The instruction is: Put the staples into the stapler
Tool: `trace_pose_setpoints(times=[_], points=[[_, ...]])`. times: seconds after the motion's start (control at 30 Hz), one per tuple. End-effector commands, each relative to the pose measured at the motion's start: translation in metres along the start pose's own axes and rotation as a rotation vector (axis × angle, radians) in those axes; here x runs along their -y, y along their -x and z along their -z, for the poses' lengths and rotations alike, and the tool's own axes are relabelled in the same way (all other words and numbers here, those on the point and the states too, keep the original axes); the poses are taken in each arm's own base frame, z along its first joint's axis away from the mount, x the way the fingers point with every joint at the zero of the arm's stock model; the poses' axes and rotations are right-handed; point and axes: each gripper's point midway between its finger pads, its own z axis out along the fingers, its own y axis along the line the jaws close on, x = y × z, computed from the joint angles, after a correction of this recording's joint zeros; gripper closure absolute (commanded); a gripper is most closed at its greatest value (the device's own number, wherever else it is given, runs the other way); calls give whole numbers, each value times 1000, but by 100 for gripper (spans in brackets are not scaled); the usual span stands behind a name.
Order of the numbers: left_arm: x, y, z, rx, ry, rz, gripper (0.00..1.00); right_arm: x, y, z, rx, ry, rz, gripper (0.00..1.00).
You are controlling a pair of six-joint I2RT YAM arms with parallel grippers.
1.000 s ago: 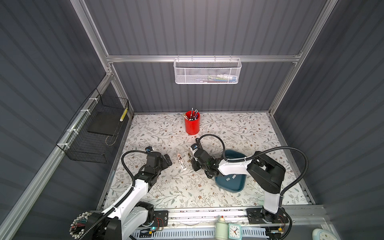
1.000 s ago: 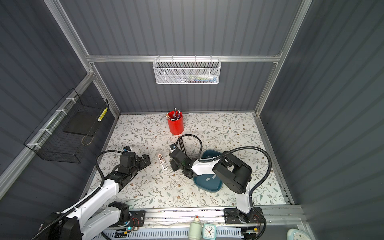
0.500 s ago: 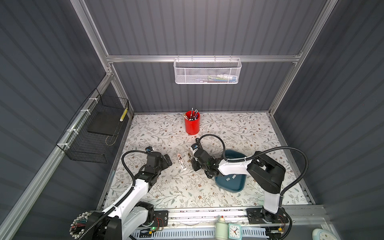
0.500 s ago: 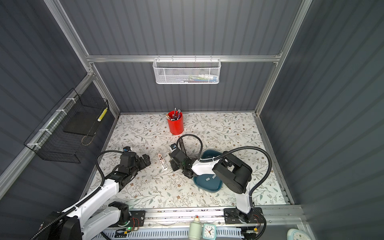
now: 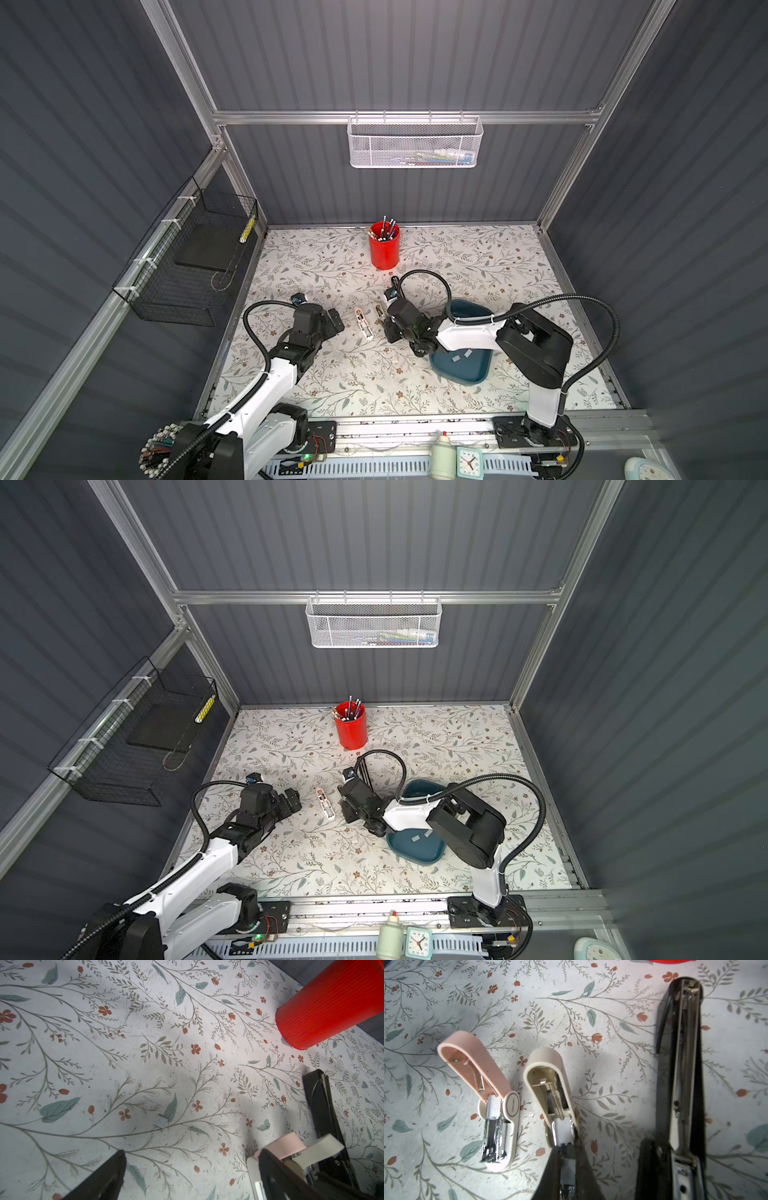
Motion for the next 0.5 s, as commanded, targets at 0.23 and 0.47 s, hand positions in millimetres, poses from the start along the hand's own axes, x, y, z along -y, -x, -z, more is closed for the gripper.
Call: trace_pose_setpoints(times=[0.23, 0.47], points=[[1, 10, 3, 24, 3, 5, 0, 12, -32, 4, -119, -69, 14, 88], [1, 10, 3, 25, 5, 6, 0, 8, -34, -2, -146, -71, 36, 88]])
